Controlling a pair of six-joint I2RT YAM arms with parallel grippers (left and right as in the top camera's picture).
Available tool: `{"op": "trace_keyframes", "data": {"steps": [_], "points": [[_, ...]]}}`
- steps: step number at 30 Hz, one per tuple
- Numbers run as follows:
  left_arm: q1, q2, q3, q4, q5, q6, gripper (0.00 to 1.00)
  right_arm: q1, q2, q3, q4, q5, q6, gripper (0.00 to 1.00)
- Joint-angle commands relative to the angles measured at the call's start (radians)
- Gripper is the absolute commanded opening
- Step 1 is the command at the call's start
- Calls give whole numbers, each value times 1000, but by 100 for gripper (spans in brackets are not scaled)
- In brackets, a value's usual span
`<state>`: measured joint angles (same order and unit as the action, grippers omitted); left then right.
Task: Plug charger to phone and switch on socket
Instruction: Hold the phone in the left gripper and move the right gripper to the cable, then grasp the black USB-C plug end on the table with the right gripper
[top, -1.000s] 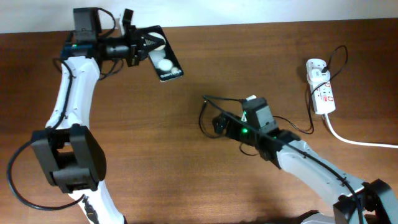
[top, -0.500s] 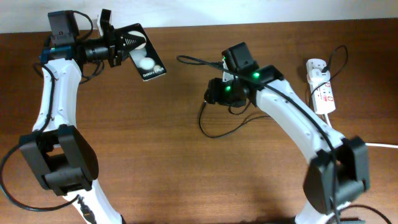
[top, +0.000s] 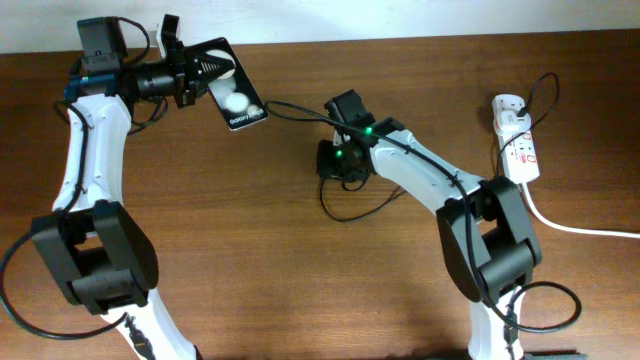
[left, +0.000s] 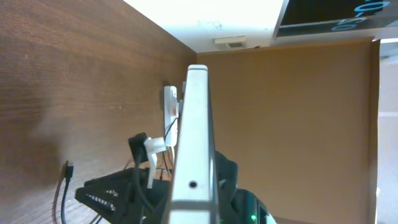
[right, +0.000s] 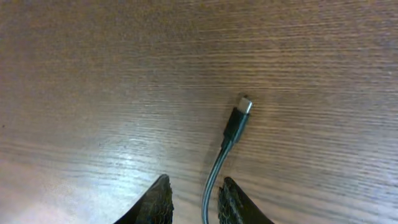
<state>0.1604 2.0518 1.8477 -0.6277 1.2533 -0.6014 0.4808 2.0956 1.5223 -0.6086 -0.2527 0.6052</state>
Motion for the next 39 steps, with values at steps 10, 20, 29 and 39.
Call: {"op": "trace_keyframes", "data": {"steps": [10,20,29,39], "points": [[6,-5,18,0,50,16,0,25,69,21,8,68,40,27],[6,-5,18,-3,49,16,0,25,138,21,49,74,92,21],[6,-5,18,-3,49,16,0,21,101,36,-61,66,-159,4],[6,-4,18,-3,49,43,0,-23,92,127,-397,265,-325,4]]}}
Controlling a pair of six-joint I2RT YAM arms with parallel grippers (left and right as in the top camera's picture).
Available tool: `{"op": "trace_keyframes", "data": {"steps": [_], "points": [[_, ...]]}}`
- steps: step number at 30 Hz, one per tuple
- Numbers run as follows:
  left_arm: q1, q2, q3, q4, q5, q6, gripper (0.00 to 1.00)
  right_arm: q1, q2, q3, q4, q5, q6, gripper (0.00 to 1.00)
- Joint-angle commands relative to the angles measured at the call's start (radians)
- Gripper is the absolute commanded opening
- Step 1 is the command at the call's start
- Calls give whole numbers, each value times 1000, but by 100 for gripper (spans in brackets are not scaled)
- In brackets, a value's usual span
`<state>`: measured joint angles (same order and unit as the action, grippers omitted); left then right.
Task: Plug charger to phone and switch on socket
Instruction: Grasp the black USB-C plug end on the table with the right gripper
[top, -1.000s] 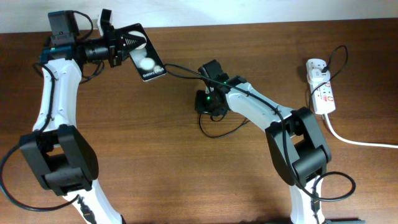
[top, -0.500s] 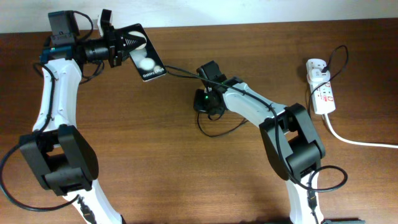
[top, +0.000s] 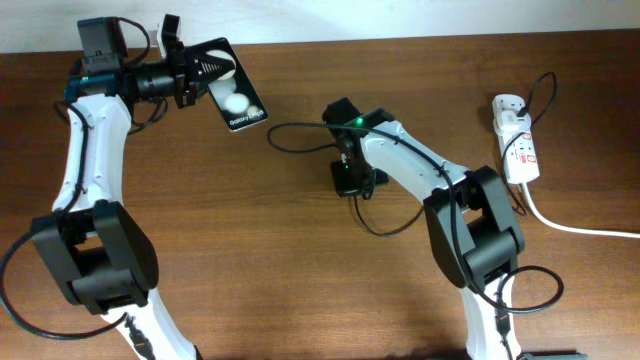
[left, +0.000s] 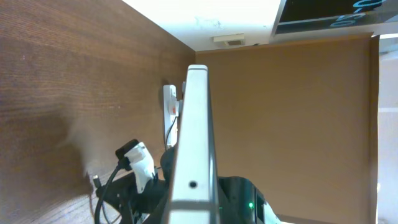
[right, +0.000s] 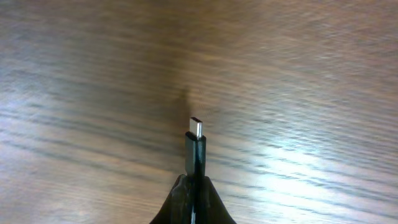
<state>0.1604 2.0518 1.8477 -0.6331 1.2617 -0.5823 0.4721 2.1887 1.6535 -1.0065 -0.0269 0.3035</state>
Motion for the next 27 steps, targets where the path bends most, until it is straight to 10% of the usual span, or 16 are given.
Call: {"op": "trace_keyframes", "data": {"steps": [1,14,19,27], "points": [[6,-5,18,2,41,24,0,-14,10,-8,0,39,-23,4],[6,-5,18,-9,56,24,0,-23,59,-8,9,4,-35,5],[6,-5,18,-8,56,24,0,-57,81,-8,7,-57,-39,20],[6,-5,18,-13,55,24,0,-87,84,4,-5,-93,-34,4]]}}
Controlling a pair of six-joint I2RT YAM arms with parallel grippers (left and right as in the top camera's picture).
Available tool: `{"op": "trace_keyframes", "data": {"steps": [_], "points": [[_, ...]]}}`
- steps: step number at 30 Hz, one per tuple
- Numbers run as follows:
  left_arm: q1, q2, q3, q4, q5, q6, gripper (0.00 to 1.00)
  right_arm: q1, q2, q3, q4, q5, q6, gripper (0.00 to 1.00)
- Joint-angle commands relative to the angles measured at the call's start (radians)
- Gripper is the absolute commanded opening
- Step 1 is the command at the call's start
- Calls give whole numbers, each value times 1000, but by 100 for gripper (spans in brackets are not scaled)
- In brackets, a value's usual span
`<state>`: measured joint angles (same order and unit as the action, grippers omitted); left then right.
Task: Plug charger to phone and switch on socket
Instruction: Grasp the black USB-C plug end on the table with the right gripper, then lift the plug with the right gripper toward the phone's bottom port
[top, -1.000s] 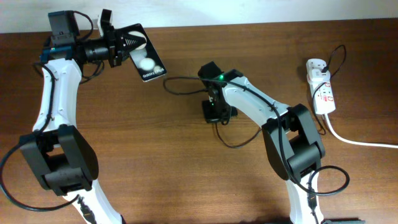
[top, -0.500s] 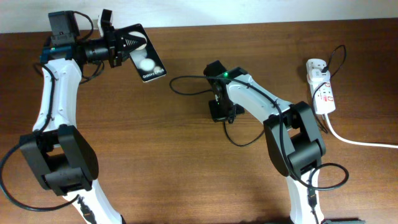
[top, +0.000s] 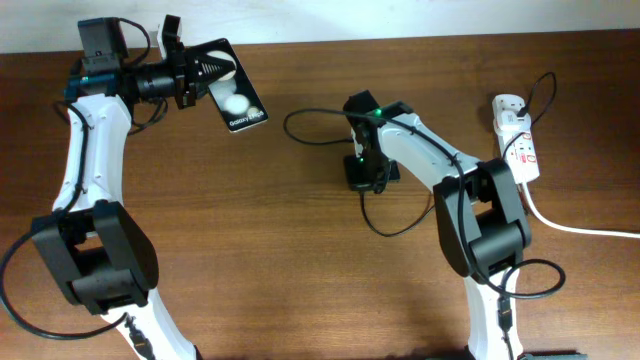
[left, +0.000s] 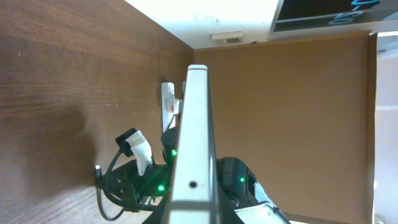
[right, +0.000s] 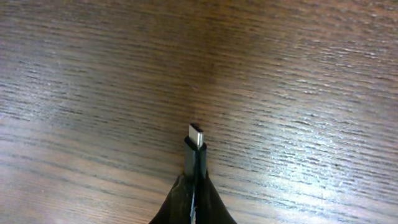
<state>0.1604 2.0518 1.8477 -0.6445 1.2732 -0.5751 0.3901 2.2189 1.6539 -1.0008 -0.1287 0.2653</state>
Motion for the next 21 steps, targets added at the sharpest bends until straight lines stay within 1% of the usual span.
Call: {"op": "trace_keyframes", "data": {"steps": [1,5,7,8,12,14,17,19,21], "points": [[6,-4,18,-1,44,16,0,-5,50,10,-19,8,4,4],[5,-4,18,-5,44,17,0,-6,-39,14,-26,-72,-7,4],[1,-4,18,-14,50,47,0,-23,-130,14,-25,-163,-52,4],[-1,-4,18,-27,51,59,0,-33,-178,14,-20,-189,-53,4],[-3,-5,18,-114,60,155,0,-101,-419,13,-24,-400,-181,4],[-3,-5,18,-127,60,159,0,-126,-469,13,-51,-475,-226,4],[-19,-5,18,-134,74,185,0,-158,-544,-9,-90,-652,-330,4],[-36,-5,18,-135,74,190,0,-163,-569,-35,-89,-716,-341,4],[-60,-4,18,-135,103,238,0,-163,-594,-71,-84,-761,-340,4]]}}
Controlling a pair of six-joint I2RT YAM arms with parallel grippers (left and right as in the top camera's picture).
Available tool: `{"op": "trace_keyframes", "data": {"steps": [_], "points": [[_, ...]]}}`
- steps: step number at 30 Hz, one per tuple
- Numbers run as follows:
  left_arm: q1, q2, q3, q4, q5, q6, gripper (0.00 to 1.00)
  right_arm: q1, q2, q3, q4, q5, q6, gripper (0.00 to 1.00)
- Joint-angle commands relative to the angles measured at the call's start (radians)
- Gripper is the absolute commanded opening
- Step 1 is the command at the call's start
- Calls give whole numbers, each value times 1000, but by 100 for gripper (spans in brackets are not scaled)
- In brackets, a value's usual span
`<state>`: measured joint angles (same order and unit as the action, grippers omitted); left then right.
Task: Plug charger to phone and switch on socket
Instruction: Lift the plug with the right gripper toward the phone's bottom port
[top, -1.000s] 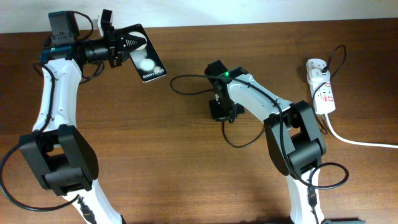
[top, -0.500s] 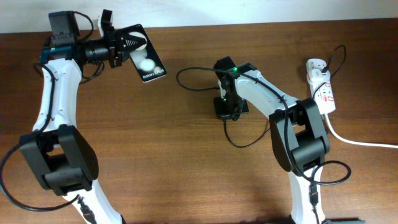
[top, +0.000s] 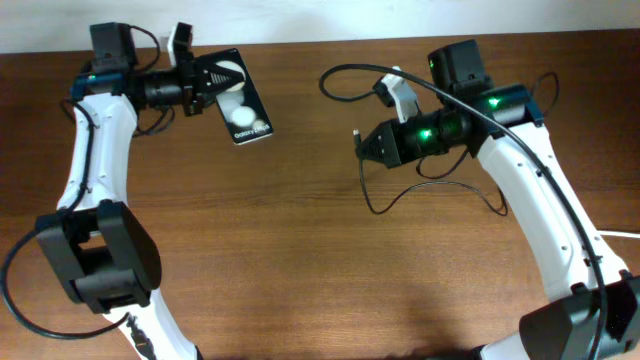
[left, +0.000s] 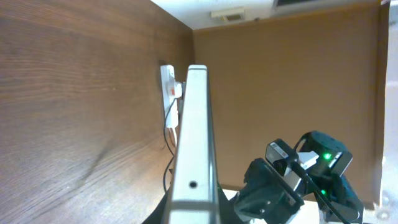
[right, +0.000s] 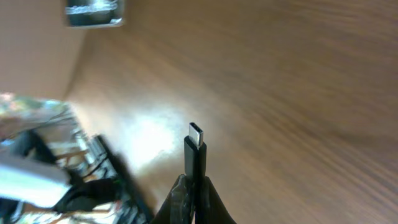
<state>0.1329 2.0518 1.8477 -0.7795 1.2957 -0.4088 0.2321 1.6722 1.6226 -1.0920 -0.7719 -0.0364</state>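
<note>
A black phone (top: 242, 112) with a white back patch hangs over the table's far left, and my left gripper (top: 205, 83) is shut on its upper end. The left wrist view shows its silver edge (left: 193, 124) end-on, with a small round hole (left: 192, 184) near the jaws. My right gripper (top: 370, 146) is shut on the black charger plug (top: 357, 134), raised and pointing left at the phone. The metal tip (right: 196, 132) sticks out past the fingers (right: 180, 190). The white socket strip (left: 166, 84) shows only in the left wrist view; my right arm covers it from overhead.
The black charger cable (top: 345, 72) arcs over the far middle and loops down on the wooden table (top: 300, 260) below my right gripper. A white mains lead (top: 612, 235) leaves at the right edge.
My right gripper, still shut on the plug, was low over the table's middle and is now raised, further right and turned toward the phone. The phone has shifted slightly right.
At first my right gripper was open over the plug lying on the table, while my left held the phone up. Then it was shut on the plug, tip upright, near the table. Now the plug is lifted and aimed leftward at the phone.
</note>
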Motion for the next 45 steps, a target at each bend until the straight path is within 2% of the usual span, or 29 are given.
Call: {"op": "trace_keyframes", "data": {"steps": [1,5,8,11,13,17,21,26,40,45], "points": [[-44,-4,18,0,103,103,0,-5,-68,-68,19,-139,-39,4],[-71,-5,18,0,123,127,0,-5,-201,-231,136,-163,-11,4],[-84,-5,18,0,124,129,0,-5,-305,-386,291,-163,126,4],[-101,-5,18,0,167,184,0,-2,-351,-503,441,-177,266,4],[-116,-5,18,0,167,184,0,-2,-348,-552,535,-241,315,4],[-146,-5,18,3,184,206,0,6,-338,-586,621,-246,399,4],[-179,-5,18,3,188,205,0,75,-285,-586,682,-246,439,4],[-203,-4,18,3,209,206,0,163,-192,-586,858,-238,557,4],[-216,-5,18,3,196,217,0,168,-172,-586,892,-227,571,4],[-217,-4,18,3,196,217,0,214,-172,-586,904,-214,512,4]]}}
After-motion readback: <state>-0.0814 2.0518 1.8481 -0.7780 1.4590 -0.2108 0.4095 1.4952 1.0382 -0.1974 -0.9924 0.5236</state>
